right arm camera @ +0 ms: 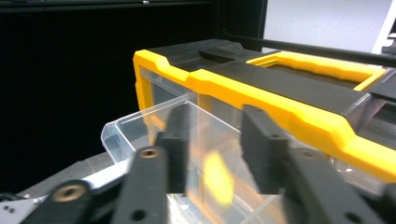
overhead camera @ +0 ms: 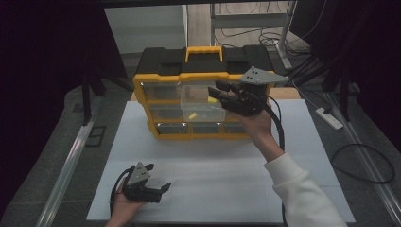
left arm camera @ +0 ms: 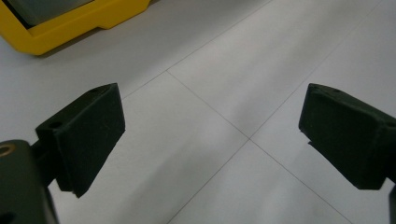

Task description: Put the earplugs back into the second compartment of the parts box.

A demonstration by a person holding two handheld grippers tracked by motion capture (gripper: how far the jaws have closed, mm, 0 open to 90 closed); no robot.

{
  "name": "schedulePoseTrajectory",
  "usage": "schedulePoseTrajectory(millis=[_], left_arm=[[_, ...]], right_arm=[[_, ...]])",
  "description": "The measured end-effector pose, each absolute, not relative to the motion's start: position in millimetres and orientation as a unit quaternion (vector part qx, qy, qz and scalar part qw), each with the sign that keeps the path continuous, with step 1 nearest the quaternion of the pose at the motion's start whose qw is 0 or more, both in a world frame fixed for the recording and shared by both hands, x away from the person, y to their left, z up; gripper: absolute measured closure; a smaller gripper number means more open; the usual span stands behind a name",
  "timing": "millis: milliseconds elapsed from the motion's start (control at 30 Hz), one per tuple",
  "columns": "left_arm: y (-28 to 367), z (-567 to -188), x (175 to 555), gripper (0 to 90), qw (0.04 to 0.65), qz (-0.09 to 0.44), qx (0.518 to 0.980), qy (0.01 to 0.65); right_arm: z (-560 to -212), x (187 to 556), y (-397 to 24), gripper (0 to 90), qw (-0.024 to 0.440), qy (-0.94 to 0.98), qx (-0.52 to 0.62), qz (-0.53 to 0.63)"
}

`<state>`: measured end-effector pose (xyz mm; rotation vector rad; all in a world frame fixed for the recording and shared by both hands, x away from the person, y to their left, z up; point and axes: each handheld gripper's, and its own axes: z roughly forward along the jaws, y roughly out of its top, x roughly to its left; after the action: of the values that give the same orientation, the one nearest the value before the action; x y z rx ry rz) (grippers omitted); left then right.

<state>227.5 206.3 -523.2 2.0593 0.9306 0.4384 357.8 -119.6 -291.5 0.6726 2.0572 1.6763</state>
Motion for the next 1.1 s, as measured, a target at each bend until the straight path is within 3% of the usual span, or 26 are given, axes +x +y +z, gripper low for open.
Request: schedulePoseTrajectory(millis=[67, 233, 667, 1100], left_arm=[[207, -523, 227, 7.3, 0.408, 0.174, 0.816, 0.37], [205, -523, 226, 7.3, 0.406, 0.175, 0.818, 0.368], [205, -523, 226, 7.3, 0.405, 0.176, 0.817, 0.37], [204, -523, 228, 7.2, 0.408, 0.173, 0.817, 0.369]], right_arm=[[-290, 354, -123, 45.7, 0.205, 0.732, 0.245, 0.602], [-287, 341, -137, 37.5, 0.208, 0.728, 0.242, 0.607], [-310, 296, -194, 34.4, 0.213, 0.727, 0.247, 0.604], [-391, 261, -246, 32.0, 0.209, 0.745, 0.28, 0.568]])
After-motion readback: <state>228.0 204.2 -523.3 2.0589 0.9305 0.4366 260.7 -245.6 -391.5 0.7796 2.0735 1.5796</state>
